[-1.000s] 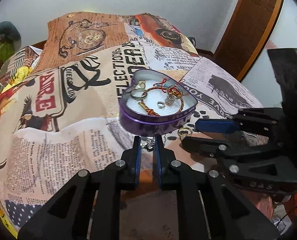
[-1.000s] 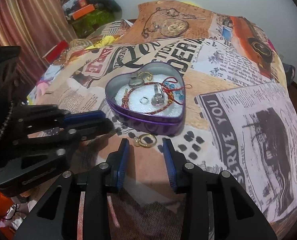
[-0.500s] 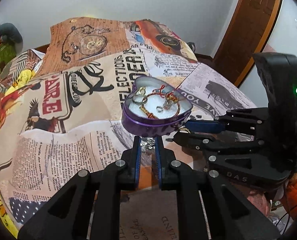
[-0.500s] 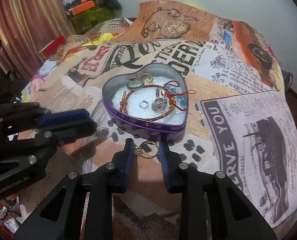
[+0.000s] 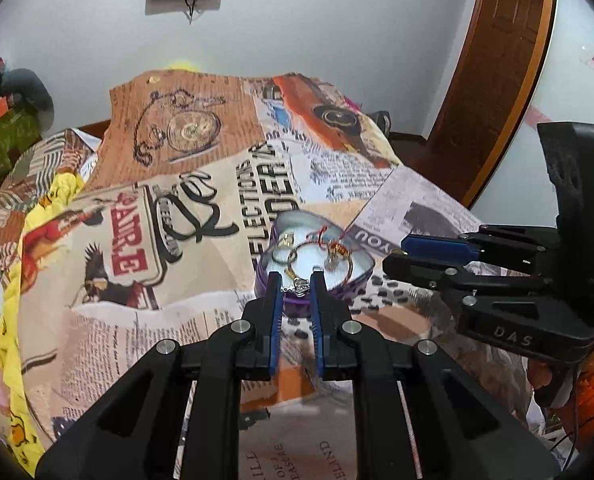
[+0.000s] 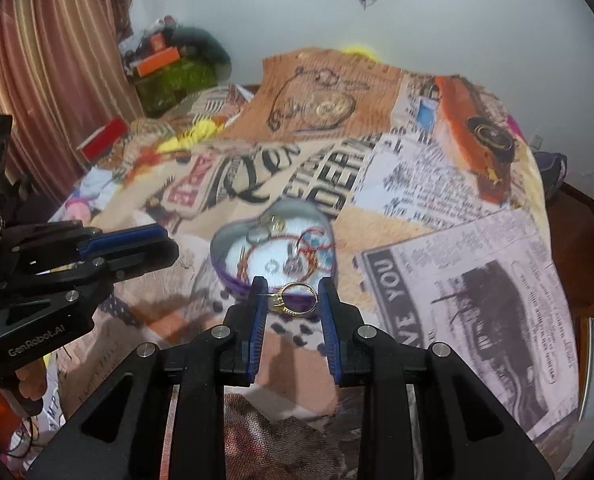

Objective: Organize jewelry
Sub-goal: 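Carry the gold ring over the heart tin with the right tool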

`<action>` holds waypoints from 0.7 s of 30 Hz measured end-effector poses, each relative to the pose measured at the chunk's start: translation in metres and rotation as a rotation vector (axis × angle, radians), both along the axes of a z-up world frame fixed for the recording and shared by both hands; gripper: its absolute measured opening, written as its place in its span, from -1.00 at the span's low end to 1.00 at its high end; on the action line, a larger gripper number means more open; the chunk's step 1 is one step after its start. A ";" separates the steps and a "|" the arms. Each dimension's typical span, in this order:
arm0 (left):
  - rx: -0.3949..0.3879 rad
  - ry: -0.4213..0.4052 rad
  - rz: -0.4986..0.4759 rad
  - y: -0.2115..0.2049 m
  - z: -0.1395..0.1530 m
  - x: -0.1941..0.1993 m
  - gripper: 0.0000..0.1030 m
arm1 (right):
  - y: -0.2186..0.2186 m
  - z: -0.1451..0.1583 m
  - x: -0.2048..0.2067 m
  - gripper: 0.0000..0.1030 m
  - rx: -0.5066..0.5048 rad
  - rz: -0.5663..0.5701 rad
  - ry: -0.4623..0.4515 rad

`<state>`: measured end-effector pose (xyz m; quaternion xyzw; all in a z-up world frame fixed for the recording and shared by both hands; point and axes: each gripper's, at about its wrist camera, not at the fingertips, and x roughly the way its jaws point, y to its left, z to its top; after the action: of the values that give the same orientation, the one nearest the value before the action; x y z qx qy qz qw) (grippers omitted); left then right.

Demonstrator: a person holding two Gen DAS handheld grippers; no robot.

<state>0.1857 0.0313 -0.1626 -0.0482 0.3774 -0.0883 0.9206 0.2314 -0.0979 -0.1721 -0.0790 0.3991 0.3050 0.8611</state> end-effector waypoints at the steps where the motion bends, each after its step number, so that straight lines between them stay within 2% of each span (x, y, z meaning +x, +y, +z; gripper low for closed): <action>1: 0.001 -0.006 0.000 0.000 0.002 0.000 -0.77 | -0.001 0.003 0.001 -0.55 0.006 -0.003 -0.008; 10: 0.002 -0.046 -0.015 -0.006 0.016 0.010 -0.77 | -0.008 0.013 0.010 -0.55 0.040 -0.039 -0.049; 21: -0.012 -0.003 -0.028 -0.010 -0.003 0.032 -0.77 | -0.002 -0.014 0.027 -0.55 0.021 -0.022 0.008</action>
<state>0.2180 0.0209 -0.1653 -0.0484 0.3759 -0.1038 0.9196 0.2582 -0.0994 -0.1857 -0.0644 0.4004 0.3000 0.8635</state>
